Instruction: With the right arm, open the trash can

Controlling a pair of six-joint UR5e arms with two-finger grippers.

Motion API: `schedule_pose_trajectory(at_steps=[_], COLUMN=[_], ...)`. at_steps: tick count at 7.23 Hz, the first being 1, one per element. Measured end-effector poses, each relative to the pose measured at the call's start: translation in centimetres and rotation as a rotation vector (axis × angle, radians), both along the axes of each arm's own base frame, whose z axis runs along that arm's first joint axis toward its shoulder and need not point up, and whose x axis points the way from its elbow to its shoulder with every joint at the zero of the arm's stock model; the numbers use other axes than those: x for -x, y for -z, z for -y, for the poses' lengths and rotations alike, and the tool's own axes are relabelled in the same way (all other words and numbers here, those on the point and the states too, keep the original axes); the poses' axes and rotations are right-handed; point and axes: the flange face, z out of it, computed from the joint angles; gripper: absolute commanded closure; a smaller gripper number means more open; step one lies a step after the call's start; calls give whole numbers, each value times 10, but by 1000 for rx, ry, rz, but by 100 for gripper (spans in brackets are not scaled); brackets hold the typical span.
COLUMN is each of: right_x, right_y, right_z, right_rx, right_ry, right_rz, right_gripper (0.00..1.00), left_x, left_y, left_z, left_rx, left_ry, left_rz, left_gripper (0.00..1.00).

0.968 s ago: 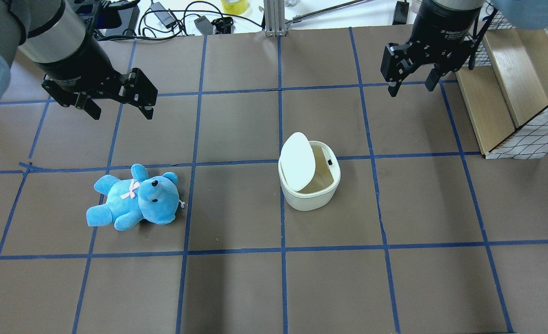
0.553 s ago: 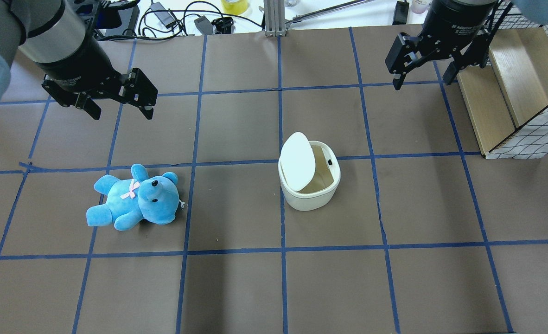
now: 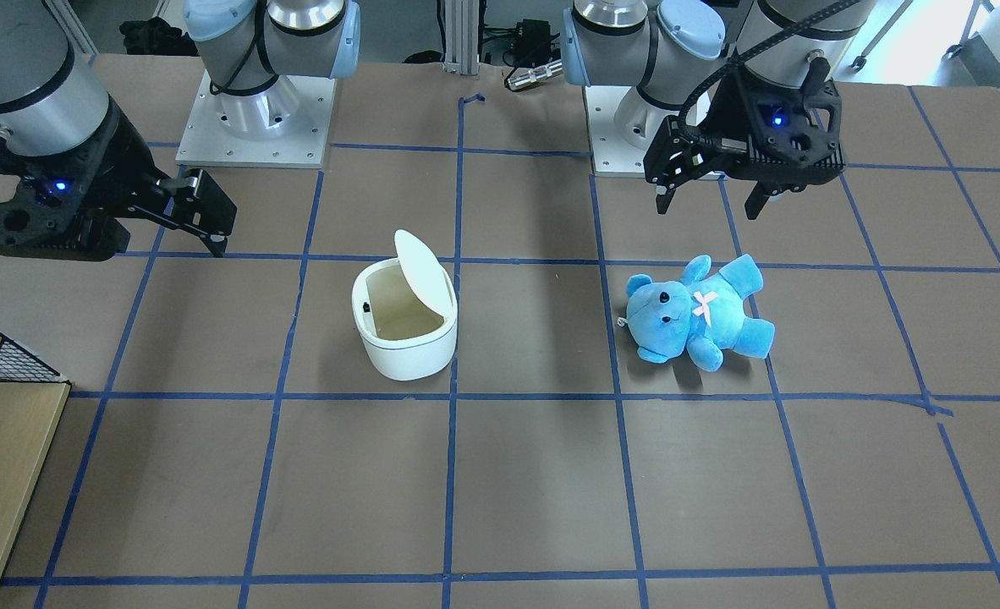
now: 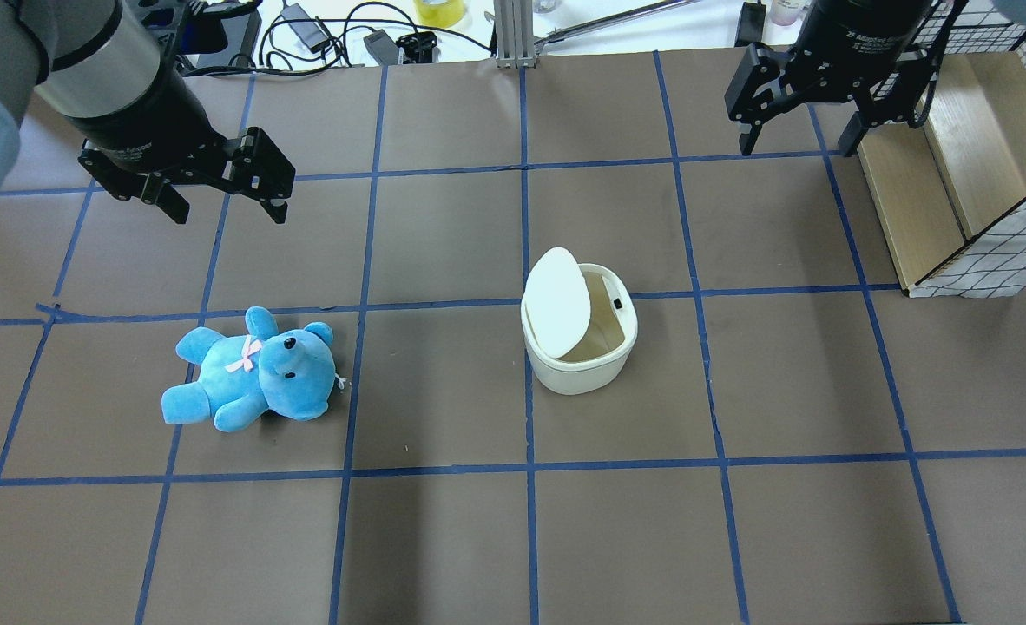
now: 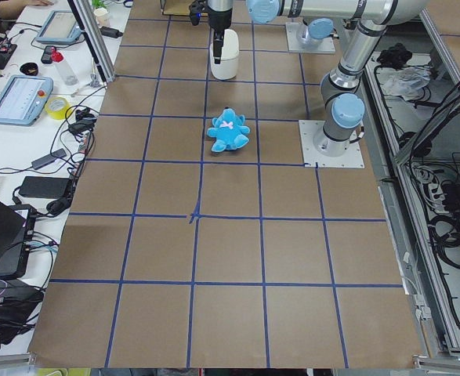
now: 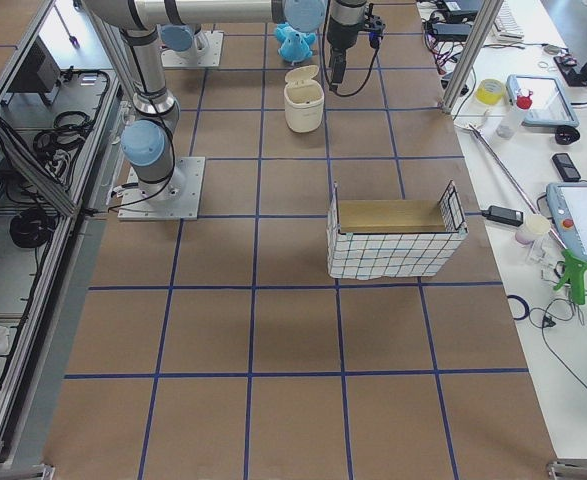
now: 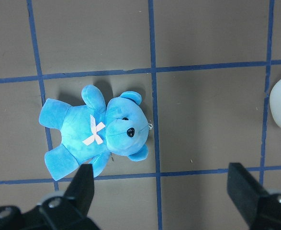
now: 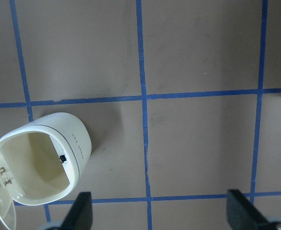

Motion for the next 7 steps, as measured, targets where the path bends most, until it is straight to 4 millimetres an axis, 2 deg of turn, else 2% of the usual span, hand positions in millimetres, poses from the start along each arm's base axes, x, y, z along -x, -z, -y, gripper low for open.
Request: schedule_pose_trajectory(at_steps=[3, 5, 7], right_x=[-9, -21, -23], right_y=[0, 1, 2], right_z=[-2, -4, -4], right_rx=[-3, -1, -1], right_ry=[99, 89, 59], right_rz=[-7, -12, -10], right_gripper=[0, 0, 0], left_x=[0, 0, 0], left_y=[0, 0, 0], left_z=[0, 0, 0], left_rx=[0, 0, 0], left_ry=[0, 0, 0], left_rz=[0, 0, 0], left_gripper=[0, 0, 0])
